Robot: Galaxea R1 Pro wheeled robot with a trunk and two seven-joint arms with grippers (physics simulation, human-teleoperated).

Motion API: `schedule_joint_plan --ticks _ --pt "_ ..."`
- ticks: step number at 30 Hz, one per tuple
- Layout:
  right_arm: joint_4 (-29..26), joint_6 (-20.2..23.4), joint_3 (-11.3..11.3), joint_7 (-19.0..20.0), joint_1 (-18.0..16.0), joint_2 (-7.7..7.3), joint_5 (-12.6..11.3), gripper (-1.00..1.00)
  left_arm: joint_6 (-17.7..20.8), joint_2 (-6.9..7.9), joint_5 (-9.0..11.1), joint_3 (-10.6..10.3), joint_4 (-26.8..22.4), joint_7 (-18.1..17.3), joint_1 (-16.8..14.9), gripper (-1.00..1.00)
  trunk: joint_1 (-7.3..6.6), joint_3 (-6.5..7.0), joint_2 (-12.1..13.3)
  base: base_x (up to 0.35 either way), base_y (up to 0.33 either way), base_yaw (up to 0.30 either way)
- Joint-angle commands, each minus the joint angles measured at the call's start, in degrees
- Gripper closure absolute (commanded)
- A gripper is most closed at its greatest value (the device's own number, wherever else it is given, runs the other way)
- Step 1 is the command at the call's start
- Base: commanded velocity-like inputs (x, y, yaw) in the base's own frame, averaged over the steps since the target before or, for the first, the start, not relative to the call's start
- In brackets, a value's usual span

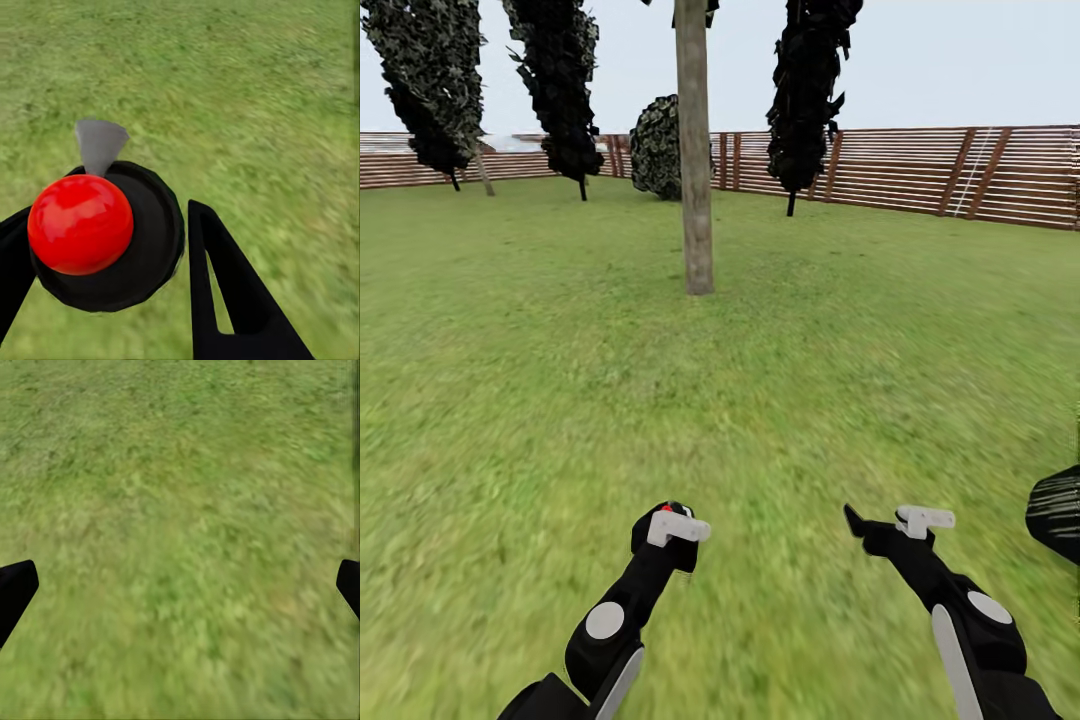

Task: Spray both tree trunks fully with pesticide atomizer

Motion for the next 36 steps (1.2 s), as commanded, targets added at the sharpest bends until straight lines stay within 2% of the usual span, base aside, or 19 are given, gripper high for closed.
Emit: schedule_joint_plan --ticks 1,12,36 --pt "-0.1 0.4 -0.1 0.2 -0.1 0.09 -0.5 -1.00 0.2 0.06 0.4 -0.2 -0.1 0.6 0.0 1.00 0.03 -0.03 0.0 0.332 0.089 -0.208" --pt "-0.1 0.4 -0.1 0.2 0.0 0.08 -0.5 -1.00 0.1 0.06 0.4 -0.2 0.0 0.7 -0.1 1.00 0.03 0.16 0.0 0.332 0.089 -0.173" --pt "-0.1 0.4 -0.1 1.7 -0.1 -0.11 -0.5 -1.00 0.1 -0.01 0.4 -0.2 0.0 0.6 -0.1 1.00 0.03 0.18 0.0 0.332 0.089 -0.005"
